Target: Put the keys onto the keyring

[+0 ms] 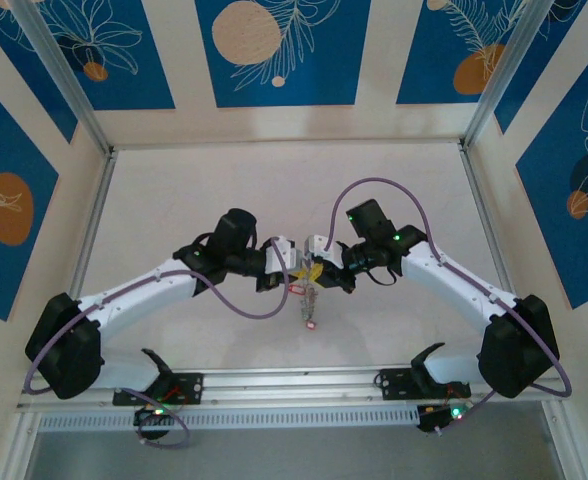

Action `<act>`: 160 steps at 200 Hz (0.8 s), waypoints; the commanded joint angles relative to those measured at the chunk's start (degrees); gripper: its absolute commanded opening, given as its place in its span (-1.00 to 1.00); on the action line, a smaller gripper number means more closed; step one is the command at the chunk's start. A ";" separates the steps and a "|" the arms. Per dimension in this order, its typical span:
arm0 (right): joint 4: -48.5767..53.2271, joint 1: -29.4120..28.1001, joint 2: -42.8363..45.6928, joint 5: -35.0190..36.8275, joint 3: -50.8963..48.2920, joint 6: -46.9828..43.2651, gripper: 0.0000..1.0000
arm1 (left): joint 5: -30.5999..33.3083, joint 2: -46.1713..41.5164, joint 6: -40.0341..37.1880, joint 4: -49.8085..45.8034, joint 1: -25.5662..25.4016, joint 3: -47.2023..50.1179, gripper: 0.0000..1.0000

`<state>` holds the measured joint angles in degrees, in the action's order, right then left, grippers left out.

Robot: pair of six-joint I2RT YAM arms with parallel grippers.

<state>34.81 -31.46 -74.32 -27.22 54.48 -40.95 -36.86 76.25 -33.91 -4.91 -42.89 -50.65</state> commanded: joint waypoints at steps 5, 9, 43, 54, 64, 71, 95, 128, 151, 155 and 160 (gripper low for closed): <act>0.17 0.69 0.03 -1.92 2.23 0.84 -1.00 | -2.08 0.14 -3.25 -2.32 -0.82 -1.23 -1.00; 0.09 0.78 -0.03 -1.93 2.21 1.04 -1.00 | -2.04 0.12 -3.33 -2.22 -0.87 -1.12 -1.00; -0.61 1.55 0.01 -1.76 2.12 2.81 -1.00 | -1.15 -0.13 -3.75 -2.16 -1.14 -0.59 -1.00; -0.78 1.75 0.13 -1.92 1.97 3.04 -1.00 | -0.80 -0.18 -3.75 -1.90 -1.18 -0.41 -1.00; -1.05 1.93 0.31 -2.07 1.80 3.34 -1.00 | -0.65 -0.31 -3.66 -1.60 -1.18 -0.16 -1.00; -1.22 2.08 0.43 -2.30 1.70 3.50 -1.00 | -0.43 -0.39 -3.62 -1.32 -1.20 0.02 -1.00; -2.32 2.50 1.05 -2.65 0.94 4.28 -1.00 | 0.33 -0.57 -3.36 -0.83 -1.18 0.53 -1.00; -3.89 3.03 1.79 -3.71 0.09 5.26 -1.00 | 0.69 -0.99 -2.92 0.38 -1.27 1.32 -1.00; -7.24 3.15 3.46 -3.71 -1.78 5.78 -1.00 | 1.39 -0.64 -1.99 1.09 -1.21 1.80 -1.00; -8.07 3.24 3.83 -3.78 -2.22 6.22 -1.00 | 1.50 -0.58 -1.68 1.48 -1.24 2.06 -1.00; -8.95 3.38 4.28 -3.92 -2.73 6.79 -1.00 | 1.61 -0.66 -1.33 2.21 -1.25 2.44 -1.00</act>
<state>32.60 -28.77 -73.52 -27.70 53.47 -36.80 -34.48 76.20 -36.05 -3.68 -43.16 -50.24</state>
